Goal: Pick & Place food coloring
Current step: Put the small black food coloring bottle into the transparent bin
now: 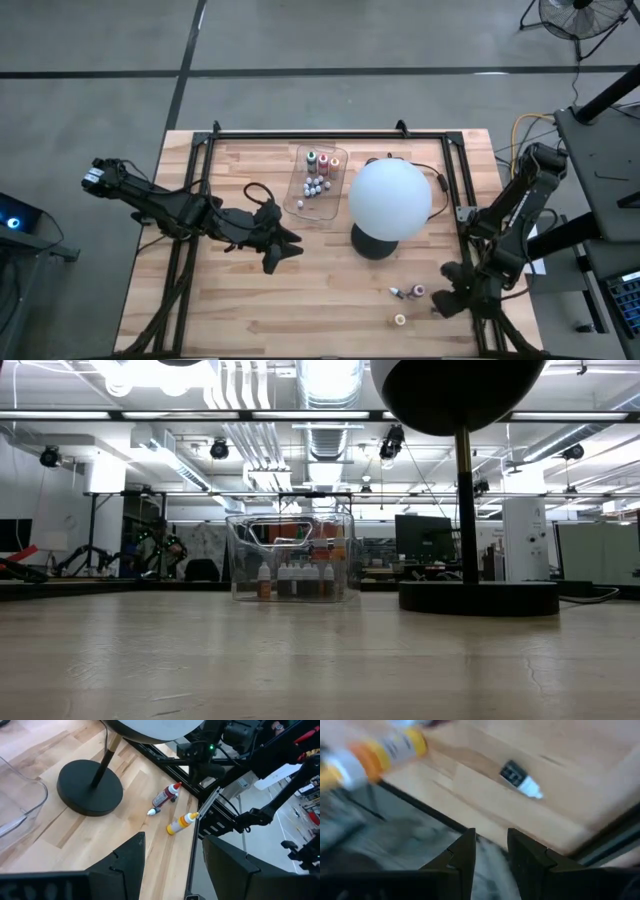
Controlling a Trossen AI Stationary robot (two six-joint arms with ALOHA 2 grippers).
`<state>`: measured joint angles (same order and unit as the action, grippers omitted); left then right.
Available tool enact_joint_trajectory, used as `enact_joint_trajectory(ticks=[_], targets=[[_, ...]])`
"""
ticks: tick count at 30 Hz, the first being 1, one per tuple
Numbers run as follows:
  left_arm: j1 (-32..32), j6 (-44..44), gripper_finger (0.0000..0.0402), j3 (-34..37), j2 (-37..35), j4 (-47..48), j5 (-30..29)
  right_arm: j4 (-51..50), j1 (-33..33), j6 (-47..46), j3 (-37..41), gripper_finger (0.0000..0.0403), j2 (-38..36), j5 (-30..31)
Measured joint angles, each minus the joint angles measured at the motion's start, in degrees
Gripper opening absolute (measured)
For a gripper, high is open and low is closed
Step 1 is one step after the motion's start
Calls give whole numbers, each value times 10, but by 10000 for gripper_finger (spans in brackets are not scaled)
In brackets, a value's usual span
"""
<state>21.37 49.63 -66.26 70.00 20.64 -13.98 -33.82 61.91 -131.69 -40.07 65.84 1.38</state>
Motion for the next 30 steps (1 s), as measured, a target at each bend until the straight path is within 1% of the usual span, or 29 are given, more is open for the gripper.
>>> enact_joint_trajectory(ticks=[1,6,8,11,13,14,17,22,24,27,30], targets=[[0,0,170,0,0,0,0,7,-2,-26,0,105,2,9],[0,13,170,0,0,0,0,71,-57,-31,-1,105,30,46],[0,8,170,0,0,0,0,87,-80,-24,0,107,43,64],[0,4,170,0,0,0,0,111,-103,17,0,111,54,54],[0,8,170,0,0,0,0,122,-104,46,0,114,56,47],[0,12,170,0,0,0,0,122,-103,45,0,115,56,44],[0,22,170,0,0,0,0,139,-96,-4,0,116,56,33],[0,17,170,0,0,0,-4,215,-74,-100,0,112,60,27],[-3,17,170,0,0,0,-7,236,-67,-122,0,110,65,27],[-6,17,170,0,0,0,-7,226,-53,-151,-8,107,77,31],[-11,10,170,0,0,-1,-7,192,-43,-148,-22,104,97,26]])
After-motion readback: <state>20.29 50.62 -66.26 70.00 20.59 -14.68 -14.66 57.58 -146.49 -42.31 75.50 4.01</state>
